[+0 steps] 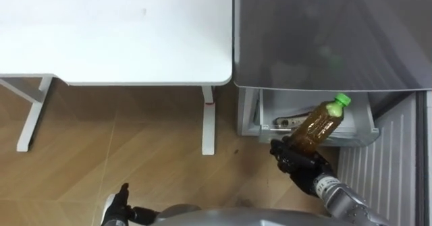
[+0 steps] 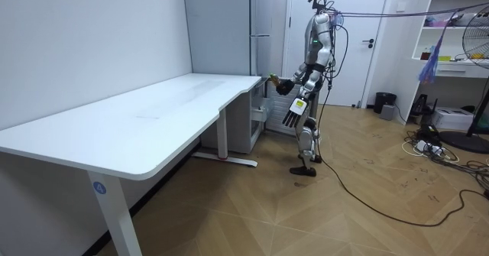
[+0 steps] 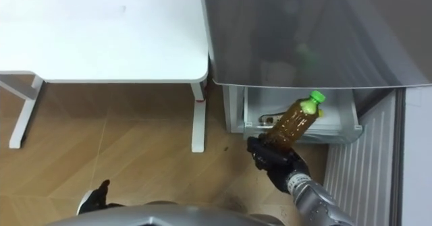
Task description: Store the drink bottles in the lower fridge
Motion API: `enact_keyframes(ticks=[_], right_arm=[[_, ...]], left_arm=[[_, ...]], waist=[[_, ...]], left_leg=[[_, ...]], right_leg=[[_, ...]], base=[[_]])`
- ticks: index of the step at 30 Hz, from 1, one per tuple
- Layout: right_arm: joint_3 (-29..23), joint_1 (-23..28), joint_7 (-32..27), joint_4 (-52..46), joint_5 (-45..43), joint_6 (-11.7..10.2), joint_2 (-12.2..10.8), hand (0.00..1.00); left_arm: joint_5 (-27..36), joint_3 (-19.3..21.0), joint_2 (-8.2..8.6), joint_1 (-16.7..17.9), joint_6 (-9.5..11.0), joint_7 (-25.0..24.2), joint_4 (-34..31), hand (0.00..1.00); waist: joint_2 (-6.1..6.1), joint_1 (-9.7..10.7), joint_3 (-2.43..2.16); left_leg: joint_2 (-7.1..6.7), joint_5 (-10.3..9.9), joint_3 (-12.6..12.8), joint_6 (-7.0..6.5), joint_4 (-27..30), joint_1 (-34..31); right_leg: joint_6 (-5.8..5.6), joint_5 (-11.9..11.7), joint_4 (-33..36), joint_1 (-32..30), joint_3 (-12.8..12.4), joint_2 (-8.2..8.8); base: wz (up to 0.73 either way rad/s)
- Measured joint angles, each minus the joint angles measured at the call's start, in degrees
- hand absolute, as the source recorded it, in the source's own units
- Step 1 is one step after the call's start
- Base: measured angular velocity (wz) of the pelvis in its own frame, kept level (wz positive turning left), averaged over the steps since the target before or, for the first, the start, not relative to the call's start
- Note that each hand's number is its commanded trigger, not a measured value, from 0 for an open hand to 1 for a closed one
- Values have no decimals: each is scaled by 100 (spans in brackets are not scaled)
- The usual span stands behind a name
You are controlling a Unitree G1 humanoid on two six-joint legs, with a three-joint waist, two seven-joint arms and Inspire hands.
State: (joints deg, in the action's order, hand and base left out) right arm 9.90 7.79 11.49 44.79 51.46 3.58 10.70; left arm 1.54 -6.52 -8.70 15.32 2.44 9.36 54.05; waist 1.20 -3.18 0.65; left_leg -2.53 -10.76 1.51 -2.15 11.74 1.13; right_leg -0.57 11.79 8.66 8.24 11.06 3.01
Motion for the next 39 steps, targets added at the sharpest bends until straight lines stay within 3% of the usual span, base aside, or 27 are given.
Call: enact_keyframes(ticks=[9,19,25,28,33,39], right_arm=[[1,-5,-104,9,1202,-7,-13,100],[-9,-21,-255,13,3168,-5,-41,100],[-45,-113,-330,86,3450,-3,-42,100],[-51,-121,-335,95,3595,-1,-45,100],[-54,-271,-478,97,3793,-19,-29,100],[-250,-692,-577,286,3854,-54,44,100]], left_arm=[[-21,221,80,76,-63,-1,167,0],[-626,177,131,208,-681,-152,313,0],[-625,133,151,348,-952,-321,336,0],[-626,67,150,380,-964,-360,333,0],[-623,56,149,381,-960,-369,320,0],[-561,56,127,295,-958,-380,275,0]], waist=[[-22,-28,11],[59,-86,-3],[160,-90,-6],[219,-123,5],[214,-156,3],[261,-152,-7]], left_leg=[[1,-1,6,0,10,39],[7,-3,28,-1,8,142],[7,-3,24,-1,34,153],[7,-3,17,0,65,140],[-8,7,1,-10,112,-16],[-29,26,-36,-28,205,-265]], right_leg=[[0,0,1,28,9,0],[-2,1,5,138,22,2],[-4,3,11,182,27,2],[-4,6,11,172,23,2],[-12,45,7,-6,10,10],[-25,23,64,-157,180,42]], base=[[0],[-1],[0],[0],[1],[14]])
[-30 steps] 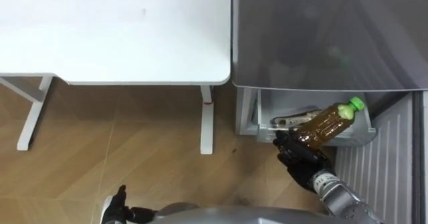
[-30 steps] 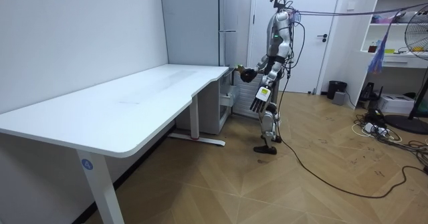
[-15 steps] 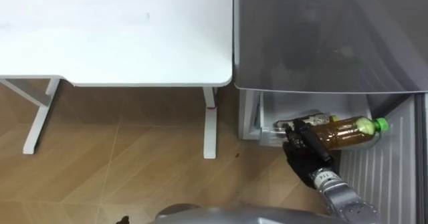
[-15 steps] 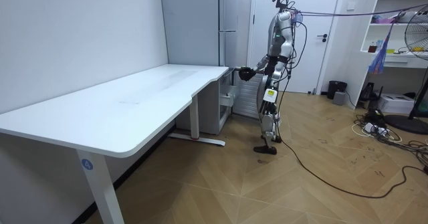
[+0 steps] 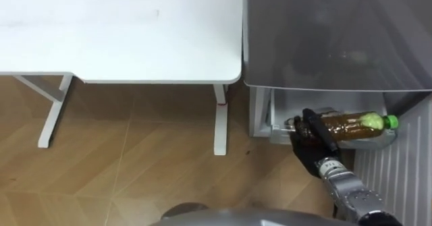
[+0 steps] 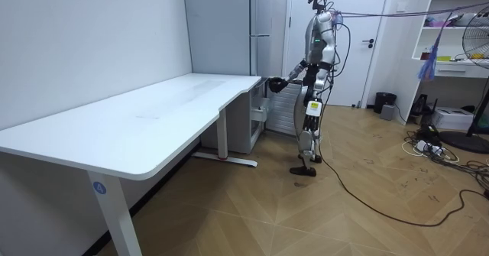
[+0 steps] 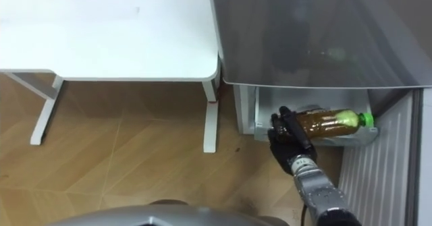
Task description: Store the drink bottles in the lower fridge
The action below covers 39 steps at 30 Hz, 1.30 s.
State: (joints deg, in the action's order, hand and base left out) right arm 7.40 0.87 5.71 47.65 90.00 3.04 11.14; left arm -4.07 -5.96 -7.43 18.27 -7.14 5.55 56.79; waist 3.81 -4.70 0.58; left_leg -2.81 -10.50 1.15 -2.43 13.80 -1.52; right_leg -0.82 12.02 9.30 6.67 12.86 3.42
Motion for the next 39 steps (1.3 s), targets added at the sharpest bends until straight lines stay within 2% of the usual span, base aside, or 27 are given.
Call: enact_keyframes(ticks=[1,2,6,8,10,14,19,23,27,31,37,39], right_arm=[[-9,-104,2,20,1,3,45,100],[-24,-243,3,133,18,9,75,100],[-449,-834,-8,646,24,14,88,100],[-503,-980,129,830,-16,57,103,100],[-671,-1221,94,1203,-18,76,115,100],[-999,-1871,-29,1942,27,70,197,100],[-989,-2213,-48,2427,36,76,388,100],[-986,-2606,-95,2656,20,85,515,100],[-1165,-2911,-162,2829,-21,204,555,100],[-1379,-3213,-301,2834,-16,204,698,100],[-1383,-3538,-323,2872,-39,209,829,100],[-1383,-3561,-322,2871,-97,212,843,78]], left_arm=[[-1,-2,0,2,0,-1,-11,0],[5,-1,-13,0,-10,-1,-10,0],[-56,1,-49,-51,-9,-38,-70,0],[-44,2,-124,-100,-16,-121,-92,0],[-45,6,-135,-218,-59,-126,-55,0],[4,3,-166,-458,-39,-156,80,0],[6,-220,-309,-634,-49,-249,183,0],[-16,-335,-333,-892,-40,-265,240,0],[8,-319,-356,-1017,6,-270,261,0],[-19,-324,-356,-1183,53,-226,307,0],[-42,-334,-355,-1223,93,-217,365,0],[-34,-336,-355,-1222,90,-225,383,0]], waist=[[-2,2,25],[9,9,32],[14,32,27],[-13,124,47],[-11,84,45],[-15,-85,57],[-53,-256,89],[-102,-405,124],[-186,-446,170],[-275,-523,226],[-314,-529,249],[-315,-541,250]], left_leg=[[4,0,-12,1,-7,-7],[0,1,-44,2,-6,-33],[-26,84,-94,-4,-2,-292],[-52,186,-155,-13,-10,-490],[-50,225,-151,-20,10,-631],[6,280,-144,-47,194,-1127],[1,398,-146,-63,163,-1429],[5,563,-139,-55,130,-1895],[6,642,-137,-49,148,-2224],[-46,747,-121,-64,165,-2594],[-73,785,-123,-87,185,-2821],[-85,789,-123,-90,186,-2851]], right_leg=[[0,0,33,-22,16,0],[0,0,30,-27,92,4],[0,0,51,-236,308,37],[8,-4,98,-412,430,61],[15,-8,165,-565,454,71],[39,-24,377,-1047,474,85],[55,-34,561,-1451,441,120],[106,-51,773,-2020,447,155],[138,-50,940,-2421,441,173],[151,18,1233,-2898,441,273],[147,40,1311,-3146,437,308],[140,50,1346,-3193,440,333]], base=[[8],[10],[19],[29],[12],[6],[1],[0],[0],[5],[4],[0]])
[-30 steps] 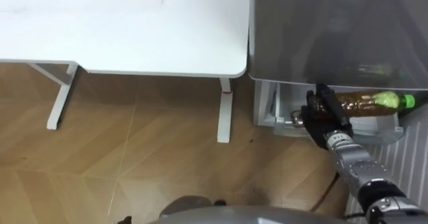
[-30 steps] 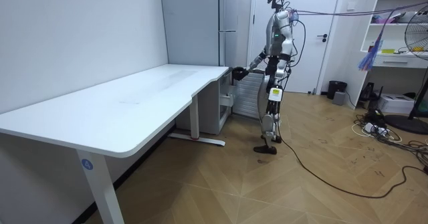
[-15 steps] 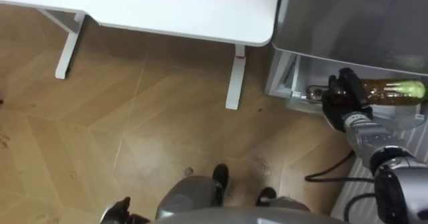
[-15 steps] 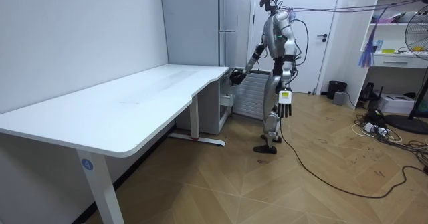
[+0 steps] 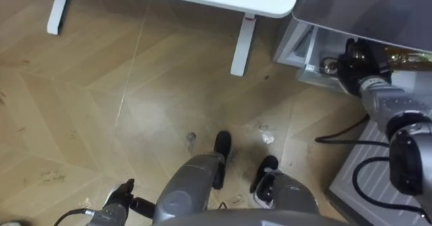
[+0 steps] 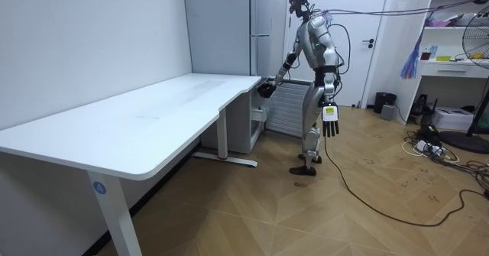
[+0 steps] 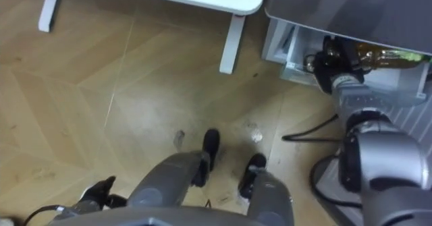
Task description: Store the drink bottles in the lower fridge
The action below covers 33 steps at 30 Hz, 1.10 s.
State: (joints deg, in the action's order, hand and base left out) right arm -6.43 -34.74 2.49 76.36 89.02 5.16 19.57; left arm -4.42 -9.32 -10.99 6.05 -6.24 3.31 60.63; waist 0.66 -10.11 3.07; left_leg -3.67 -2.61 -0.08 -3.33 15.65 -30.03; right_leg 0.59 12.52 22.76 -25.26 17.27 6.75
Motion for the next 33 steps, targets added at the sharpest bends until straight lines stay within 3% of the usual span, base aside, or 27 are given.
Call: enact_keyframes(ticks=[1,2,5,33], right_arm=[[15,-9,2,0,-38,5,4,16],[19,-31,4,0,-57,31,9,0],[22,-105,4,0,-90,102,17,0],[32,-131,-123,145,-381,183,345,0]], left_arm=[[24,-1,-2,0,0,2,-3,0],[55,-15,-2,-5,9,6,-3,0],[64,-35,-1,-4,31,37,-5,0],[245,-88,-37,4,13,151,-30,0]], waist=[[-1,-9,0],[-6,-22,3],[-29,-62,14],[-3,-107,-4]], left_leg=[[-2,0,7,-1,0,-22],[0,2,38,-4,-2,-50],[10,10,166,-17,-23,-81],[19,13,187,-22,-11,-21]], right_leg=[[-2,2,10,-24,-2,7],[-2,3,33,-71,-18,16],[-6,7,110,-189,-139,29],[-3,6,176,-176,-191,30]], base=[[0],[-5],[-15],[0]])
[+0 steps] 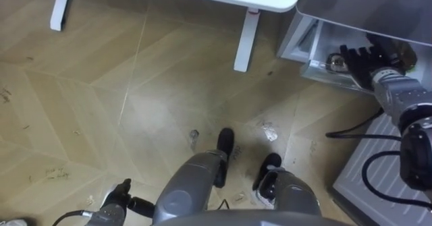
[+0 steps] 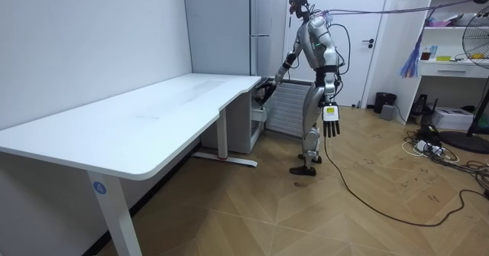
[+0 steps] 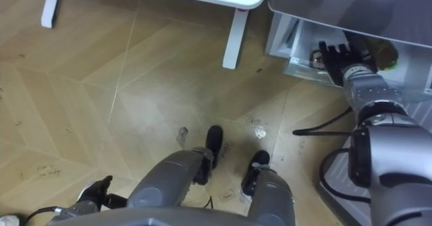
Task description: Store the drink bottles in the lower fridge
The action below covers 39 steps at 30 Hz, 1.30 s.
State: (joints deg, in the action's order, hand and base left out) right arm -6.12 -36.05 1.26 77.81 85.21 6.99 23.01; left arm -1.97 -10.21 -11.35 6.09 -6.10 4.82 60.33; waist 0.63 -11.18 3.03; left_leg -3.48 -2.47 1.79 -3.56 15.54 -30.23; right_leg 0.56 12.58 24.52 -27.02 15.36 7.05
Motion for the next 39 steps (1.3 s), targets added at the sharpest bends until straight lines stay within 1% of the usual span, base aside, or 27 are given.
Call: enact_keyframes(ticks=[2,6,7,9,10,13,14,15,17,21,22,23,25,27,29,30,31,33,35,36,37,39], right_arm=[[96,0,20,10,-51,2,86,0],[153,34,20,15,-52,13,76,0],[154,53,24,15,-67,39,76,0],[153,147,82,12,-166,63,76,0],[154,202,90,11,-224,63,76,0],[154,441,107,13,-309,61,77,0],[153,565,156,13,-339,61,77,0],[154,624,198,13,-355,59,78,0],[156,790,325,13,-394,60,82,0],[138,943,463,10,-425,47,80,0],[135,1050,533,4,-422,42,78,0],[133,1122,561,5,-430,38,79,0],[120,1248,658,2,-458,4,80,0],[-9,1378,747,2,-467,-6,80,0],[-88,1518,781,-7,-498,-49,79,0],[-88,1597,786,-24,-498,-82,78,0],[-88,1750,796,-43,-512,-140,79,0],[-80,1893,788,-43,-625,-149,66,0],[-79,1991,717,-23,-682,-144,-6,0],[-82,2011,691,-23,-682,-145,-23,0],[-82,2056,649,-15,-682,-146,-60,0],[-82,2065,559,41,-681,-147,-129,0]], left_arm=[[-13,-74,-4,0,-8,-5,-12,0],[-20,-78,-37,0,7,-48,-24,0],[-36,-75,-60,1,8,-69,-22,0],[-37,-66,-116,1,9,-99,-47,0],[-22,-64,-149,-2,9,-101,-56,0],[-26,-58,-154,-2,14,-101,6,0],[-27,-43,-154,-2,16,-101,20,0],[-35,-26,-155,-1,17,-103,22,0],[-96,84,-153,1,19,-161,16,0],[-92,152,-155,6,30,-166,-25,0],[-89,222,-154,8,34,-166,-28,0],[-90,278,-152,16,37,-167,-21,0],[-91,381,-150,19,46,-167,-13,0],[-91,460,-146,67,113,-163,-16,0],[-78,574,-148,145,150,-144,-9,0],[-74,578,-153,152,148,-129,-8,0],[-72,580,-154,154,148,-93,-17,0],[-16,578,-145,122,149,-35,-20,0],[135,579,-145,128,149,-2,-6,0],[145,579,-145,122,150,0,3,0],[148,579,-145,115,158,4,29,0],[216,578,-139,112,181,5,54,0]], waist=[[-7,1,1],[-28,38,1],[-30,75,0],[-49,139,-14],[-91,145,-39],[-113,179,-56],[-119,205,-69],[-127,216,-75],[-176,234,-104],[-173,365,-125],[-185,384,-150],[-191,426,-189],[-194,470,-198],[-195,529,-208],[-187,649,-219],[-186,651,-253],[-183,656,-307],[-174,665,-310],[-166,677,-307],[-165,690,-305],[-165,731,-299],[-156,776,-264]], left_leg=[[0,1,48,-2,0,54],[6,3,87,-6,-1,154],[4,8,84,-13,1,186],[10,9,80,-16,16,213],[11,9,80,-17,19,225],[10,5,89,-23,9,442],[10,4,105,-24,-14,544],[13,4,112,-24,-30,591],[43,-18,133,-53,-80,737],[78,-26,139,-49,-140,979],[79,-28,142,-46,-193,1084],[87,-30,148,-42,-218,1155],[101,-49,158,-26,-225,1288],[102,-78,188,-21,-237,1417],[106,-98,217,-18,-296,1592],[107,-104,219,-14,-311,1606],[109,-107,229,-13,-346,1629],[116,-105,270,-12,-397,1689],[163,-114,303,3,-430,1754],[163,-117,310,6,-430,1761],[164,-120,330,11,-429,1772],[170,-130,355,20,-421,1775]], right_leg=[[0,0,18,33,-37,3],[0,12,2,146,-28,11],[-4,14,-39,196,1,13],[-15,19,-95,293,63,3],[-17,20,-111,321,72,-3],[-41,-1,-280,648,158,-20],[-52,-9,-360,796,213,-25],[-57,-12,-397,861,225,-36],[-59,-39,-493,1010,220,-79],[-55,-114,-701,1315,215,-145],[-55,-116,-732,1399,210,-151],[-55,-142,-806,1488,203,-173],[-53,-189,-932,1668,193,-215],[-55,-220,-1046,1831,187,-244],[-65,-251,-1185,2012,185,-274],[-64,-256,-1213,2023,180,-281],[-64,-266,-1245,2038,173,-288],[-62,-274,-1267,2072,144,-295],[-57,-276,-1269,2104,44,-307],[-56,-277,-1270,2113,38,-307],[-56,-277,-1270,2131,39,-308],[-50,-281,-1269,2149,35,-316]], base=[[-6],[2],[17],[20],[12],[12],[16],[11],[-2],[-3],[-4],[-5],[-6],[-6],[0],[0],[-8],[-11],[-18],[-11],[-4],[-3]])
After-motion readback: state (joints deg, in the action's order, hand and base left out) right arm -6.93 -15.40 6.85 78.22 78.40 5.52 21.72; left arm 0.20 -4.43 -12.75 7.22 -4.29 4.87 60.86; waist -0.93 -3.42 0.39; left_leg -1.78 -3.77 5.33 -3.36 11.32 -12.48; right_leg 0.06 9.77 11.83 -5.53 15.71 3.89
